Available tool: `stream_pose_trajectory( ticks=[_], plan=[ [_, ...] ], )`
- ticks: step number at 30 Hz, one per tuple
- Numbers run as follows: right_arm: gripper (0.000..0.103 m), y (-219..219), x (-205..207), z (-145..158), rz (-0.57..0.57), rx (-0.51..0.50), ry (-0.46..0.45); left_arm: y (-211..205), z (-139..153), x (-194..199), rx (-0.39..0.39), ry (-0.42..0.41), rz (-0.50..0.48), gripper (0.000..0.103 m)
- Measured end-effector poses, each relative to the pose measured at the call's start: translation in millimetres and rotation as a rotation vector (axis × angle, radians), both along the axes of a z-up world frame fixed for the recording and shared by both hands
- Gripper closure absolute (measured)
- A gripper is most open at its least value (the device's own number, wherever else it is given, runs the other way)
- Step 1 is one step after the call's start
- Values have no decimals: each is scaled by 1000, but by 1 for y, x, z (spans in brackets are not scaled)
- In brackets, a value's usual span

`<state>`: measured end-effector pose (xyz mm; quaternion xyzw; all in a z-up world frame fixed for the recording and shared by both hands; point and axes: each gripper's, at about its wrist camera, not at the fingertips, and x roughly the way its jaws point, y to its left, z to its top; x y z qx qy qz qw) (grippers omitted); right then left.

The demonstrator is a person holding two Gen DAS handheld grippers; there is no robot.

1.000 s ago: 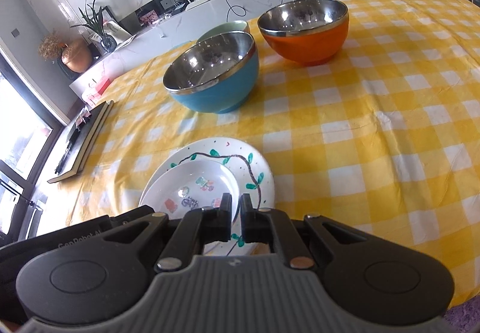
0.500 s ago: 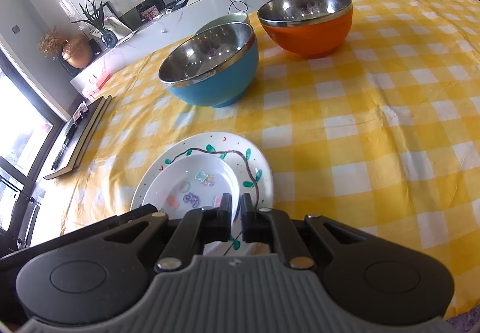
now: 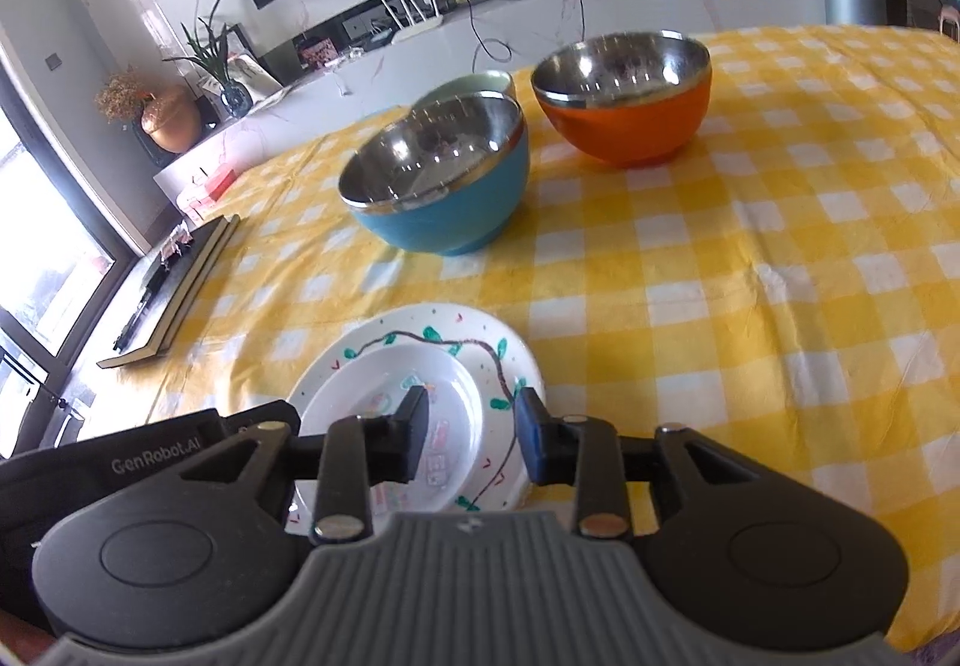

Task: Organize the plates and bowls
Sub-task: 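Open both tools to release the sticker plate, then move both tools to the rim of the blue steel bowl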

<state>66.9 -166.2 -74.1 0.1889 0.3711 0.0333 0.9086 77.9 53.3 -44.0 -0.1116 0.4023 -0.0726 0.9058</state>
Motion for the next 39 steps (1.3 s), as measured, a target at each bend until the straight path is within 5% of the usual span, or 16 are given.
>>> stream_pose_trajectory(
  ticks=[4,13,22,39],
  plan=[
    [53,2,-6,9,-24,-51,-48,-5,9,-3,25,-32,-7,74],
    [45,-17,-10,20,-139,-125,-88,-15,23,-4,54,-89,-13,56],
    [39,-43,14,32,-154,-18,-36,-27,42,16,79,-150,-11,37],
    [39,-47,91,37,-190,21,-10,-40,39,96,98,-88,22,37]
  ],
)
